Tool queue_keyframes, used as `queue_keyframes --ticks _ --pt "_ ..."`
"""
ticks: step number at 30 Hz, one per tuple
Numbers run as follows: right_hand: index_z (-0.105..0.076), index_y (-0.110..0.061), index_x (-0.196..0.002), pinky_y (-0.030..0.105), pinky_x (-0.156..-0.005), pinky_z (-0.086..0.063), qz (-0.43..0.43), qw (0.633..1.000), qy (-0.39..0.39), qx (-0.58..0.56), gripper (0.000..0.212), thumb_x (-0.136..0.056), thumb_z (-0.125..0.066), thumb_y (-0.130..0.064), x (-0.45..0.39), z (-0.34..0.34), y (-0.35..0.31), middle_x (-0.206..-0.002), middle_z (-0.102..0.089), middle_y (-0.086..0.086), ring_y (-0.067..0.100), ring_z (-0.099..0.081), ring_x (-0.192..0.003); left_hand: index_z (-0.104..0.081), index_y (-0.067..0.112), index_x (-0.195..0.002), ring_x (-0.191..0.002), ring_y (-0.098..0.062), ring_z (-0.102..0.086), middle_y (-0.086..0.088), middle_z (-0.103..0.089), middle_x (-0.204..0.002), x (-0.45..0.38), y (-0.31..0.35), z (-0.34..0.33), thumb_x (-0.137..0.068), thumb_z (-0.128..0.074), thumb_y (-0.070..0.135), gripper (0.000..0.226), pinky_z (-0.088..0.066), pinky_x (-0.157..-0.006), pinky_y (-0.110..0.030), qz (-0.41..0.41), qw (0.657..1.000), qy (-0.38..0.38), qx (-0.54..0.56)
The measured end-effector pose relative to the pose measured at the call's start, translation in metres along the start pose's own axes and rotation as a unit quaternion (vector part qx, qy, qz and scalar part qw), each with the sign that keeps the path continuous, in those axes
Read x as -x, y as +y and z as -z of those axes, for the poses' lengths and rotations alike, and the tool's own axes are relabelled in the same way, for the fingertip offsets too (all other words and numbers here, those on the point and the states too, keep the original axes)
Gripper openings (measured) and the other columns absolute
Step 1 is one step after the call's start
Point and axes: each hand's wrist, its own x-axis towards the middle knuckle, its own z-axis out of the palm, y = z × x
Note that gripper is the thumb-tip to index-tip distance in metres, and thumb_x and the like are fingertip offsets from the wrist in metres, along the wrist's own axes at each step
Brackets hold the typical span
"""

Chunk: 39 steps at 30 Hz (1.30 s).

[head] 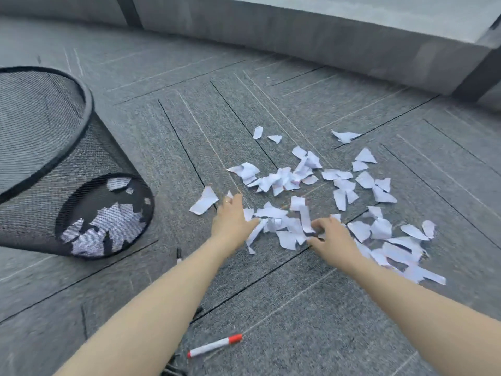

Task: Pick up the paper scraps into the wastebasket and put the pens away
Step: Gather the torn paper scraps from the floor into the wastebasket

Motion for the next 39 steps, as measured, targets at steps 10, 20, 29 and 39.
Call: queue_keyframes --ticks 10,20,29,39 --pt "-0.046 -0.014 -0.127 0.040 -0.092 -0.044 -0.101 0.992 0.026 -0.077 0.053 -0.085 -0.058 -0.045 -0.025 -0.006 -0.018 -0.130 -0.050 0.010 0.030 -0.052 -0.114 -0.031 0.017 -0.139 -0.123 -0.031 -0.043 -0.011 -0.045 -0.138 0.007 0.005 -0.039 -0.086 -0.063 0.030 0.063 -0.041 -0.098 -0.044 0.018 0.997 0.072 0.006" --pt "-0.063 -0.017 -0.079 0.029 -0.067 -0.044 -0.103 0.986 -0.013 -0.127 0.010 -0.086 -0.057 -0.013 -0.042 0.008 -0.018 -0.083 -0.062 0.003 0.020 -0.056 -0.075 -0.040 0.011 -0.103 -0.089 -0.023 -0.049 -0.012 -0.049 -0.115 0.016 -0.004 -0.035 -0.087 -0.060 0.030 0.032 -0.041 -0.077 -0.034 0.139 0.951 0.069 0.266" --pt "-0.051 -0.016 -0.104 0.042 -0.083 -0.051 -0.086 0.982 0.024 -0.165 0.029 -0.085 -0.062 -0.035 -0.031 -0.006 -0.019 -0.095 -0.058 -0.001 0.021 -0.060 -0.088 -0.040 0.010 -0.130 -0.121 -0.027 -0.051 -0.008 -0.054 -0.131 0.015 0.022 -0.058 -0.089 -0.058 0.030 0.049 -0.034 -0.102 -0.044 0.156 0.986 0.044 0.047" --pt "-0.057 -0.020 -0.082 0.034 -0.077 -0.048 -0.073 0.993 0.050 -0.074 0.004 -0.086 -0.059 -0.019 -0.031 -0.009 -0.012 -0.091 -0.068 0.003 0.018 -0.058 -0.078 -0.053 0.019 -0.073 -0.078 -0.025 -0.052 -0.001 -0.055 -0.071 0.015 -0.006 -0.034 -0.095 -0.043 0.026 0.025 -0.030 -0.096 -0.040 0.131 0.985 0.041 0.102"
